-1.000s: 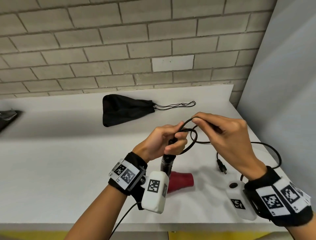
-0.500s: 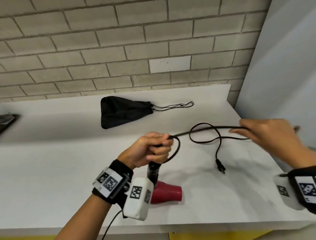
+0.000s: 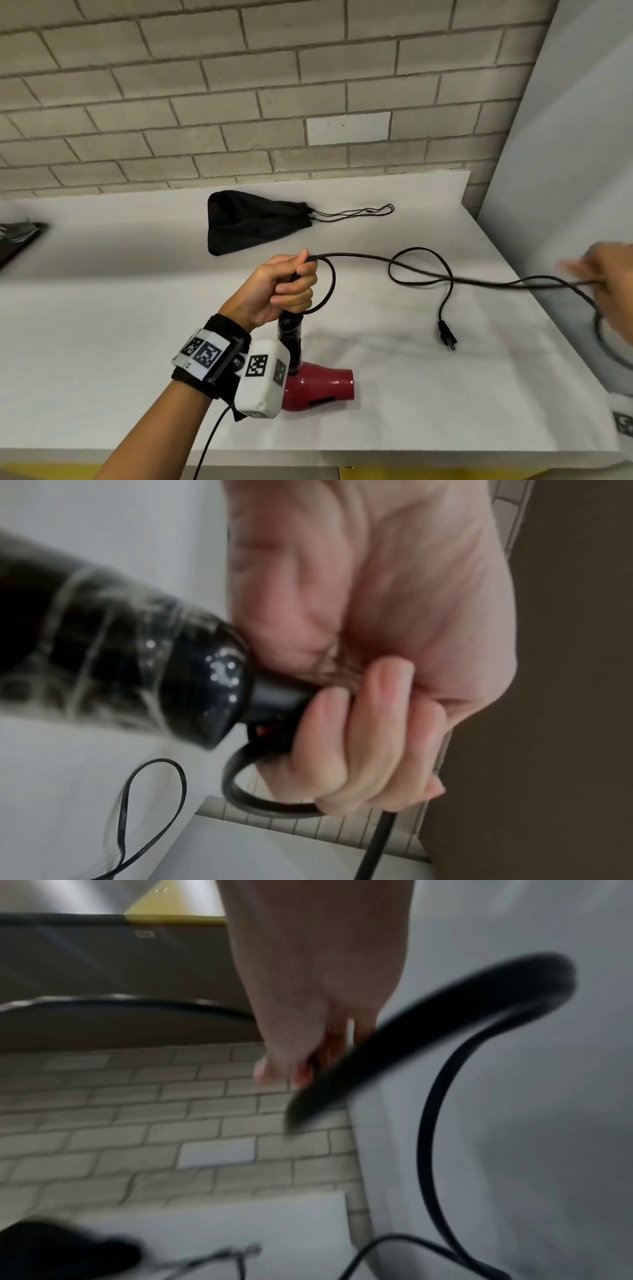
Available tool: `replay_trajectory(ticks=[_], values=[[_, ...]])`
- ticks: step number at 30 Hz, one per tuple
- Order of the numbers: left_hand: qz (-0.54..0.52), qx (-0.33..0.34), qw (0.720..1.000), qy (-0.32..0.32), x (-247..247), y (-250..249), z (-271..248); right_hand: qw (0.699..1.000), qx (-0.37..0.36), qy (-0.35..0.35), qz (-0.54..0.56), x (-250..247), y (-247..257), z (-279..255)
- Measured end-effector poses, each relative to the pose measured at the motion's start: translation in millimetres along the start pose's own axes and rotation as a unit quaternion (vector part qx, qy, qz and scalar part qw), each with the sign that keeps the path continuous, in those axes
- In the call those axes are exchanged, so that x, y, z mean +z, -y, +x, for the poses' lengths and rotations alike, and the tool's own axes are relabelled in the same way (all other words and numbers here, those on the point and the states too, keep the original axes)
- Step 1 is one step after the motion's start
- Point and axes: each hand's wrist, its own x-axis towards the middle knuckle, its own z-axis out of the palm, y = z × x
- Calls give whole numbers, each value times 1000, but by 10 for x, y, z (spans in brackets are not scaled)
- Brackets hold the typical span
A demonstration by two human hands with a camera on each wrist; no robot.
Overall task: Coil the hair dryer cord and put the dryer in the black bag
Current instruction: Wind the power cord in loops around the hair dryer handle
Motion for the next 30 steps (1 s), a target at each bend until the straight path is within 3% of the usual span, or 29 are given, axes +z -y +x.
replay_trajectory(ticks=[1,2,3,4,5,7,9,11,14,19,22,24,30], values=[[5,7,1000,-9,-16,13,1,987,23,161,0,-135,650,-252],[12,10,1000,-16,-27,27,-1,946,55,320,-18,-505,1251,-329],[16,8,1000,-21,-32,41,-4,935,67,331,-110,-743,1708,-322],[17,5,1000,-23,-34,58,-1,956,44,245,-157,-823,2022,-405],[14,1,1000,-24,-35,76,4,958,69,247,-127,-916,2235,-442],[1,-7,1000,-23,-26,105,23,971,59,231,-21,-1047,2483,-300],[-18,-15,1000,-18,-5,133,48,989,29,114,95,-1108,2897,-150],[-32,-15,999,-12,24,160,83,972,0,81,222,-1068,3386,-66],[-47,-9,999,-8,66,163,119,949,-44,125,285,-815,3802,-3],[-74,23,997,-12,57,71,87,940,-67,27,333,-681,3704,-163],[-70,29,997,-8,76,40,59,949,-63,-96,294,-610,3559,-280],[-55,31,998,-3,121,48,69,964,-66,-173,192,-605,3586,-288],[-12,50,996,-70,254,92,137,983,-113,-144,-12,-443,3971,-287]])
